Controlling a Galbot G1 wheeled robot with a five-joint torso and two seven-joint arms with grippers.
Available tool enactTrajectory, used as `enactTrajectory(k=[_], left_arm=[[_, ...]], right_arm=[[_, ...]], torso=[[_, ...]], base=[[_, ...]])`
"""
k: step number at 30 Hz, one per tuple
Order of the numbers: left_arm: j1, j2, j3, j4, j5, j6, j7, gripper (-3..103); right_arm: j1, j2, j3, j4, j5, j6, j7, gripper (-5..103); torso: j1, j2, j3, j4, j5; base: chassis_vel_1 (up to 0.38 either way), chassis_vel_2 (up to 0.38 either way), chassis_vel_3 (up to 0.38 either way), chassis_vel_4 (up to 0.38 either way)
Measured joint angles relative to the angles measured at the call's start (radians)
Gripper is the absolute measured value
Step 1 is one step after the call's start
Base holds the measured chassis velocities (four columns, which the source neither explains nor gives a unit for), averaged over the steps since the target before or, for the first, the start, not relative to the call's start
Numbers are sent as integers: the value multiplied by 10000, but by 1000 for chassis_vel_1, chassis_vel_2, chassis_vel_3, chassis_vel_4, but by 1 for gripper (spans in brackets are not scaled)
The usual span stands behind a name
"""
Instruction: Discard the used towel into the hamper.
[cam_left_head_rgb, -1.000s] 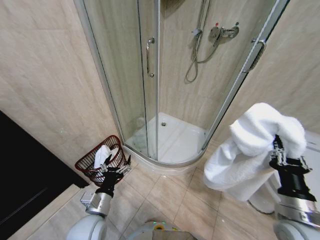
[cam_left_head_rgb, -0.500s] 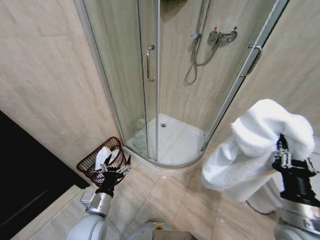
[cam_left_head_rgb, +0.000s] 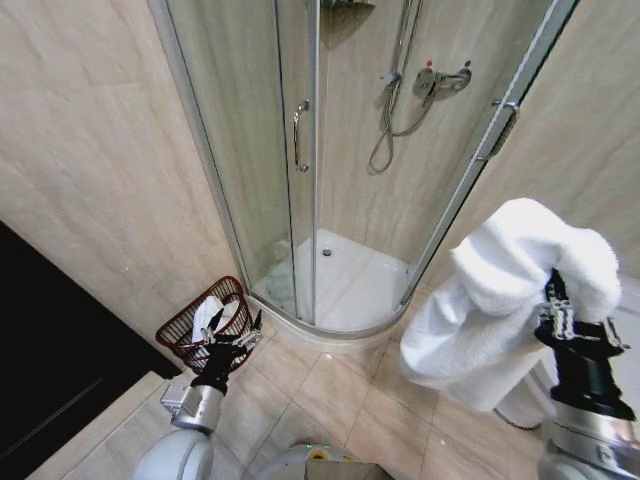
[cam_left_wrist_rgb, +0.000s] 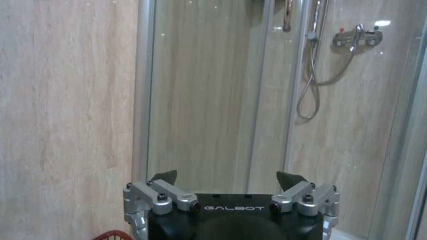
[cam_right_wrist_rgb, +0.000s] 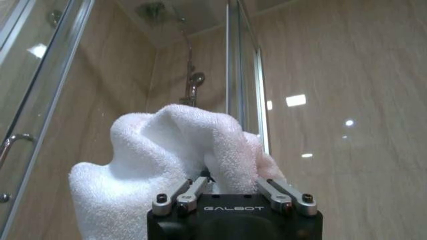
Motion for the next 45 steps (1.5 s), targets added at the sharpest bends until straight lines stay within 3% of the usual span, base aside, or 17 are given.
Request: enactTrajectory(k=[45], left_arm=[[0, 0, 0, 0, 0, 0, 0, 100]], right_arm=[[86, -125, 65, -3, 52, -60, 55, 20]], torso=[[945, 2086, 1143, 0, 0]], base=[[0, 0, 0, 0]])
